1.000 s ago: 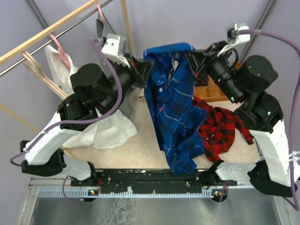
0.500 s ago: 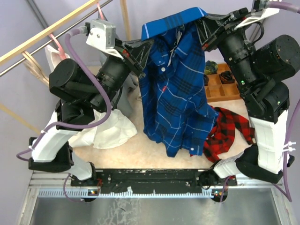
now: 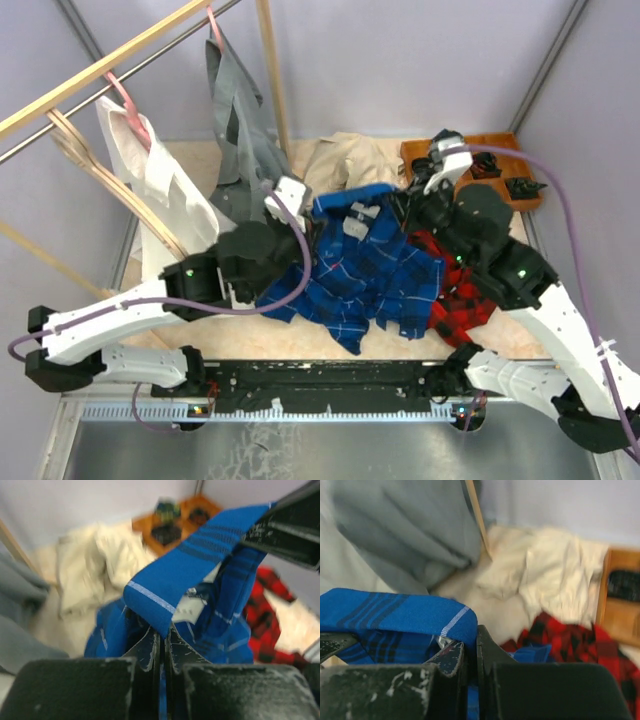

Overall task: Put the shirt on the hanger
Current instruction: Adjust the shirt at the center of the board.

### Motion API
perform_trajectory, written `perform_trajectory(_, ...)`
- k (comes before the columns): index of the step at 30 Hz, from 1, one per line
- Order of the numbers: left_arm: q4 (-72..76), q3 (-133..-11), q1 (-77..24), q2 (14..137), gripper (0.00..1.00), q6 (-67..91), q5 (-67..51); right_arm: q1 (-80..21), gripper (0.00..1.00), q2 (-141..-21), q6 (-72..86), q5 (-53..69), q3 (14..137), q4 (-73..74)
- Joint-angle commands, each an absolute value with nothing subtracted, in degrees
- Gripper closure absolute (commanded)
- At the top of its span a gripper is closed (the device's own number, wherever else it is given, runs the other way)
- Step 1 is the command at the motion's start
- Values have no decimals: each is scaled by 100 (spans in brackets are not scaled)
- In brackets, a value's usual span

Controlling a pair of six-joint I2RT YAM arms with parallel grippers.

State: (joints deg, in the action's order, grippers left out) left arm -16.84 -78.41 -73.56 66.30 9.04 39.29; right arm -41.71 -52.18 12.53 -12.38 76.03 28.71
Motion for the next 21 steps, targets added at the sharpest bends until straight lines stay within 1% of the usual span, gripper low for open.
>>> perform_trajectory(1,-2007,-6945,-7352,6444,100,2364,3622,-4140,100,-4797,1978,-1305,6637,2855)
perform_trajectory(8,-2004,-5737,-7327,6480,100,3211,3294,-4140,100,-4780,2275,-935,5566,3169)
perform_trajectory(15,-2213,-5361,-7031,6636,100,3867,3055,-4140,100,-5136,2223,62,5222,3095)
perform_trajectory(16,-2233,-5317,-6966,6630,100,3917,3001,-4140,98,-5208,2177,251,5216,3065)
perform_trajectory(19,-2432,-5228,-6728,6529,100,4062,2934,-4142,84,-5441,2053,610,5267,3009)
perform_trajectory(21,-2741,-5238,-6551,6391,100,4260,3054,-4140,69,-5462,2031,422,5346,3111)
